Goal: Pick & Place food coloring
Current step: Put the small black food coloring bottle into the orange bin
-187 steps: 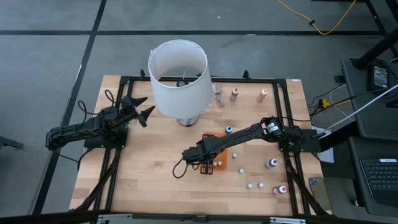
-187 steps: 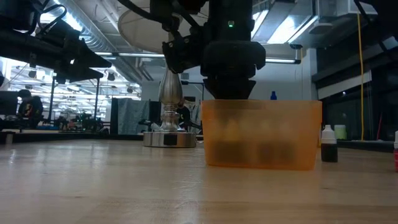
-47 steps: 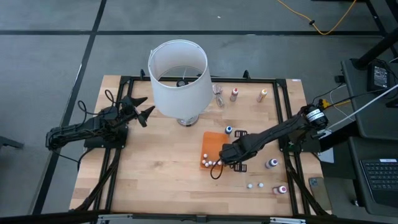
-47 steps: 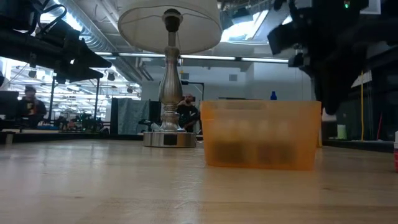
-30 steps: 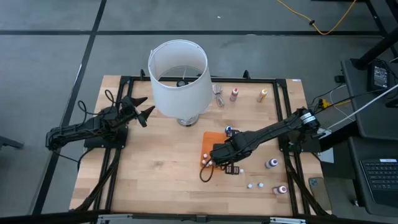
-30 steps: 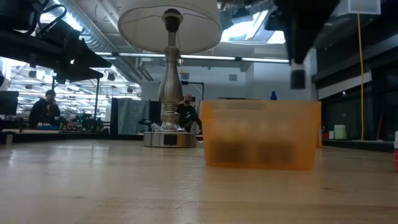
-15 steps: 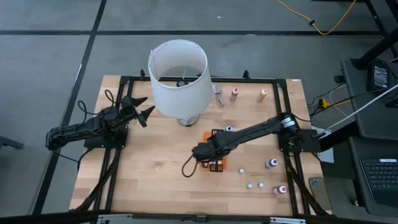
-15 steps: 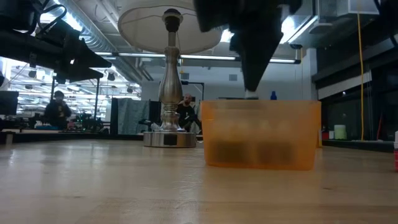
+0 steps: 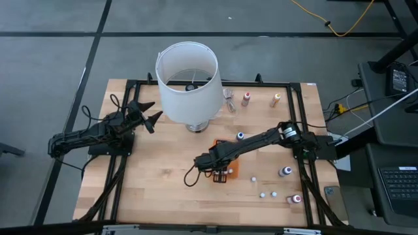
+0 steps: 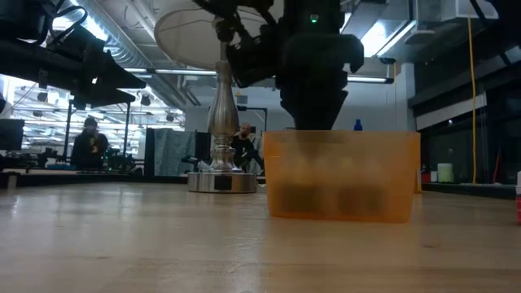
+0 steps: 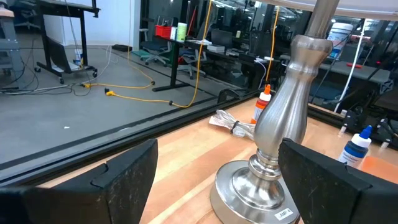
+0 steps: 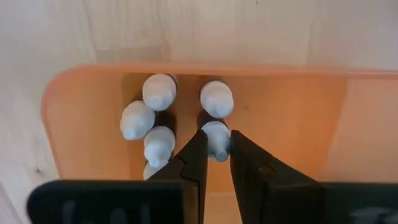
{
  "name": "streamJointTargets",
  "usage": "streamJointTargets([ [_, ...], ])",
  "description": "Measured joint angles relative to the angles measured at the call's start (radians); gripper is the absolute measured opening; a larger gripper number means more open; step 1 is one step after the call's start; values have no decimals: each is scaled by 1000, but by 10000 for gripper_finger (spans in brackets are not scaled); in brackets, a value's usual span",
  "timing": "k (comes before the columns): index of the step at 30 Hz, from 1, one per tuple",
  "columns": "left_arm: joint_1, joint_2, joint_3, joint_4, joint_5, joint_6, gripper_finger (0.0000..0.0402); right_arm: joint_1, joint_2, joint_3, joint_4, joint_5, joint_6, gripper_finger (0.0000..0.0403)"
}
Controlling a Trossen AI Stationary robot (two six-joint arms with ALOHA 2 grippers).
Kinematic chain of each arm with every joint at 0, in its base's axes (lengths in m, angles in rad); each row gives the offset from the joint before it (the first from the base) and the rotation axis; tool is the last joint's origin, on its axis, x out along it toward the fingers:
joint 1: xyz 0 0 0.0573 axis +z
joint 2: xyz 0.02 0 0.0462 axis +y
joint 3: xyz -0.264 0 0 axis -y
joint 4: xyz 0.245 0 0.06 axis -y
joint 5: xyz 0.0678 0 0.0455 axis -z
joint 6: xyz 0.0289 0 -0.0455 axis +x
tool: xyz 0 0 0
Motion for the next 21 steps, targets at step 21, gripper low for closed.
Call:
streamJointTargets([
  [21, 0, 0, 0, 0, 0, 0, 322, -20, 23, -2, 47, 0, 31, 124],
])
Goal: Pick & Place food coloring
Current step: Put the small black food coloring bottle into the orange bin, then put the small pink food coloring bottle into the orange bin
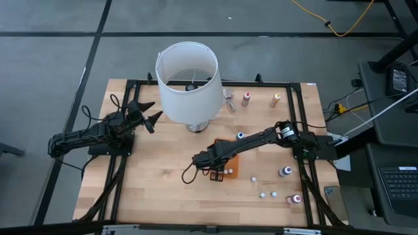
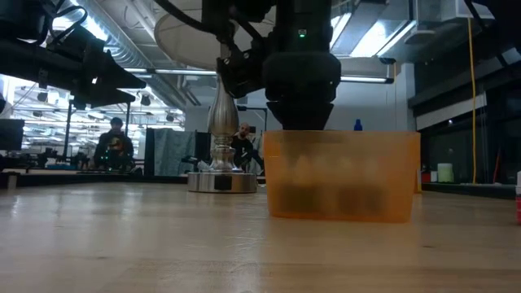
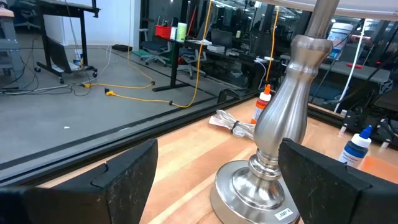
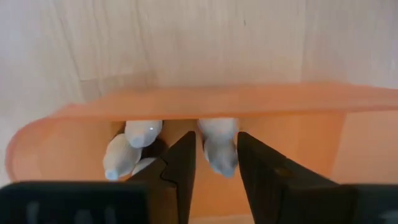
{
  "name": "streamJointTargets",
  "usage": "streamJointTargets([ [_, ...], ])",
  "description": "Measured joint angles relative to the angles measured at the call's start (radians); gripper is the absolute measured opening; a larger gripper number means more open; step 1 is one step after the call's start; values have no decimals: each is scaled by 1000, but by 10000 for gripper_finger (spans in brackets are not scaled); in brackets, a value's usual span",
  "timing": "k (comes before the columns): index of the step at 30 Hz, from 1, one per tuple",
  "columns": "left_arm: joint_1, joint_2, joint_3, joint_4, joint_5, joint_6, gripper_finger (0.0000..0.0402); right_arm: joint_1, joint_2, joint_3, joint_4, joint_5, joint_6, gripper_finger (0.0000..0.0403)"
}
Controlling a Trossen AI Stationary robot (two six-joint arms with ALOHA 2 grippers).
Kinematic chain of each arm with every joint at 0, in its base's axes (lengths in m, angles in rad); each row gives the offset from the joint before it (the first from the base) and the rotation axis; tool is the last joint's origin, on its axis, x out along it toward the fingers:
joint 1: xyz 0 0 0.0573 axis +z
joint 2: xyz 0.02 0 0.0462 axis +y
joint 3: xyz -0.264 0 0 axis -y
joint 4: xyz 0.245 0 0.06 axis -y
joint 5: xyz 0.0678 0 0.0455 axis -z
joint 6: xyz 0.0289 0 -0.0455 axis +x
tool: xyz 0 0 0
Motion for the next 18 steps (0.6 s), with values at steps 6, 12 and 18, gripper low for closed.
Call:
streamJointTargets([
  [6, 0, 0, 0, 0, 0, 0, 322, 1, -15, -1, -24, 0, -1, 140],
  [12, 0, 0, 0, 0, 0, 0, 322, 1, -66, 0, -41, 0, -2, 142],
  [18, 0, 0, 0, 0, 0, 0, 322, 7, -126, 0, -68, 0, 29, 143],
])
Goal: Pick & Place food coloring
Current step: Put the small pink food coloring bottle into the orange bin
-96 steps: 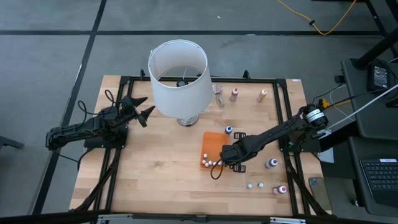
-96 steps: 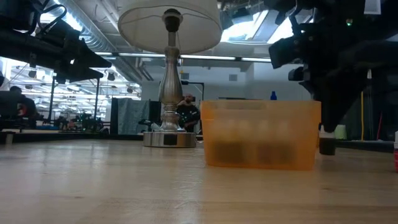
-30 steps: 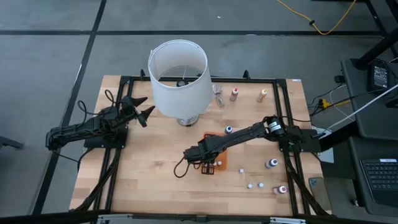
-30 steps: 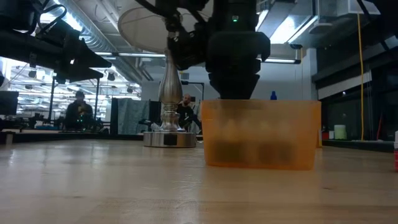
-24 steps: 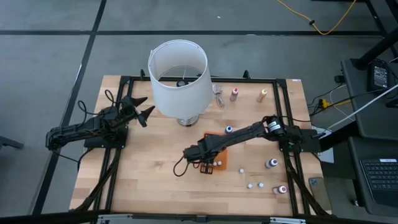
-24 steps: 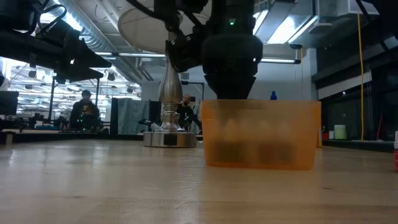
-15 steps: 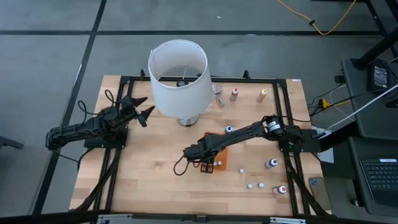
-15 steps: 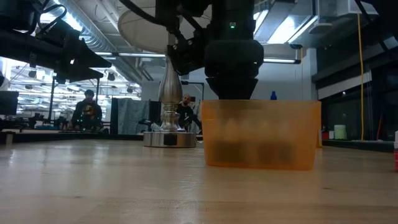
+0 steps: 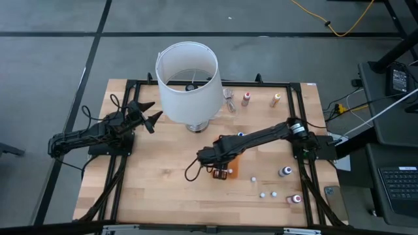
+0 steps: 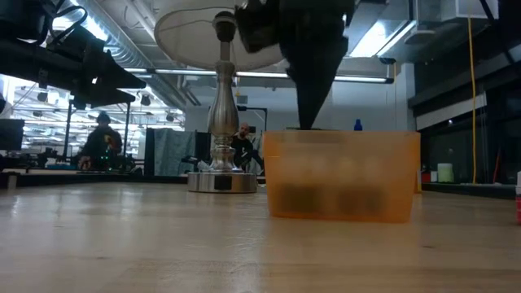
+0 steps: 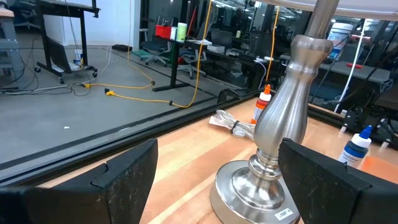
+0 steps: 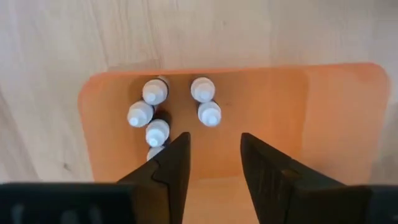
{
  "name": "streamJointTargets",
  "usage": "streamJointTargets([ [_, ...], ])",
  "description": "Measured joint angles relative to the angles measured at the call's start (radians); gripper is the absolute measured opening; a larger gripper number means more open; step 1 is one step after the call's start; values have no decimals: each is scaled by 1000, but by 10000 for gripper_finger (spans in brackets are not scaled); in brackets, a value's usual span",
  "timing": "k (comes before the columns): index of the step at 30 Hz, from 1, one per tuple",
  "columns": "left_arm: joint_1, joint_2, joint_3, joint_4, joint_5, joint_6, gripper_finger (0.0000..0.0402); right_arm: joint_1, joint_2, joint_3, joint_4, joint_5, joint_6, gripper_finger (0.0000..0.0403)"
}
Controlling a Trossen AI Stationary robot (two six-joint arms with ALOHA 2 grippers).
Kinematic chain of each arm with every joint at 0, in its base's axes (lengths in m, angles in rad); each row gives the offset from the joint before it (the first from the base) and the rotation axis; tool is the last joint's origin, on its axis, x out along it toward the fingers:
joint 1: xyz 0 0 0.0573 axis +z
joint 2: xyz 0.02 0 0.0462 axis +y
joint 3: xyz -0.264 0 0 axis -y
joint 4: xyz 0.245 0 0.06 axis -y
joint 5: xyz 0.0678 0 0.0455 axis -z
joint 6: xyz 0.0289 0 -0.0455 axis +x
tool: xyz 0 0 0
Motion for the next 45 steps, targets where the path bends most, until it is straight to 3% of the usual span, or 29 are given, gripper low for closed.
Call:
streamJointTargets([
  [4, 0, 0, 0, 0, 0, 0, 322, 23, -37, -1, -17, 0, 34, 161],
  [11, 0, 0, 0, 0, 0, 0, 322, 80, -113, -88, -28, -20, 119, 243],
  [16, 0, 0, 0, 0, 0, 0, 322, 129, -192, -178, -29, -29, 270, 275],
  [29, 0, 0, 0, 0, 0, 0, 322, 265, -343, -463, 43, -29, 540, 279],
  [45, 0, 0, 0, 0, 0, 0, 322, 323, -353, -672, 229, -55, 602, 279],
])
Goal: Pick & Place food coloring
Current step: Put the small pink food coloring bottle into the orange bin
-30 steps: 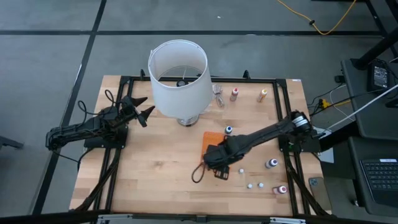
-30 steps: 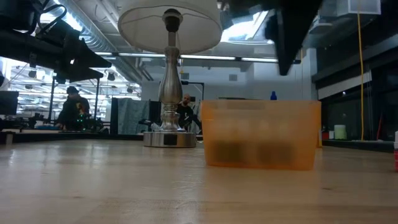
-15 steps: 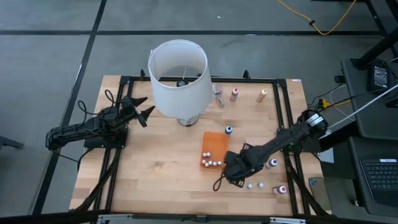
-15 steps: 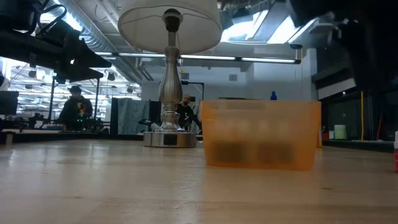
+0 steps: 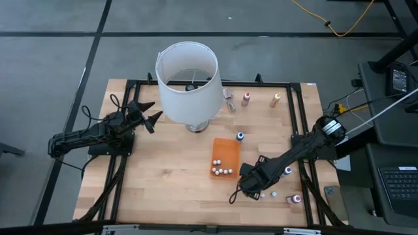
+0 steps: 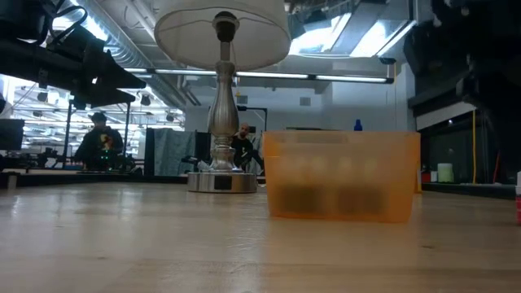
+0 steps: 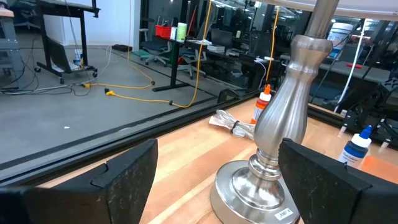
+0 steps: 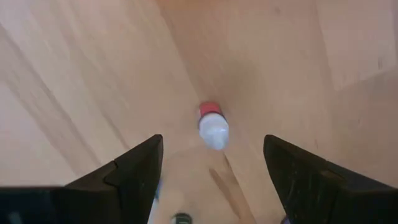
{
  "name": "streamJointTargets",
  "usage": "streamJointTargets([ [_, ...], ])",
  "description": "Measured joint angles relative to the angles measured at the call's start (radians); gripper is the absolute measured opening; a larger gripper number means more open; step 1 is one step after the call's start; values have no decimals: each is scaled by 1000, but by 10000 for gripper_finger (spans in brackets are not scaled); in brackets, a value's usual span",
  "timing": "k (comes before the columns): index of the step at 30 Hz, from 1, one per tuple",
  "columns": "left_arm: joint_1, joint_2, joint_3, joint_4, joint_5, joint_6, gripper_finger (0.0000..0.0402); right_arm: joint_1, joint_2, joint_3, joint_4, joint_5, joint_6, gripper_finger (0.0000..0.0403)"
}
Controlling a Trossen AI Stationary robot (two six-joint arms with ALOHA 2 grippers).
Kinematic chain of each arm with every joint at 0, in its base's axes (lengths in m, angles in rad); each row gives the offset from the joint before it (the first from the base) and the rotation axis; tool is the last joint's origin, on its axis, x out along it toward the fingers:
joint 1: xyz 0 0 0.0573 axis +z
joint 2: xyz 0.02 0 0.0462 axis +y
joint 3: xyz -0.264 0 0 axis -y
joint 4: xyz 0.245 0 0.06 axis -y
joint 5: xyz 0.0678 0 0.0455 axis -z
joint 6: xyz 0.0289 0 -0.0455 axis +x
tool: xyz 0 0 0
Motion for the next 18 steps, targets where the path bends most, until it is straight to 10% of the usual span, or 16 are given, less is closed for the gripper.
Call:
streamJointTargets([
  [18, 0, 0, 0, 0, 0, 0, 322, 0, 0, -87, 128, 2, -50, 242],
])
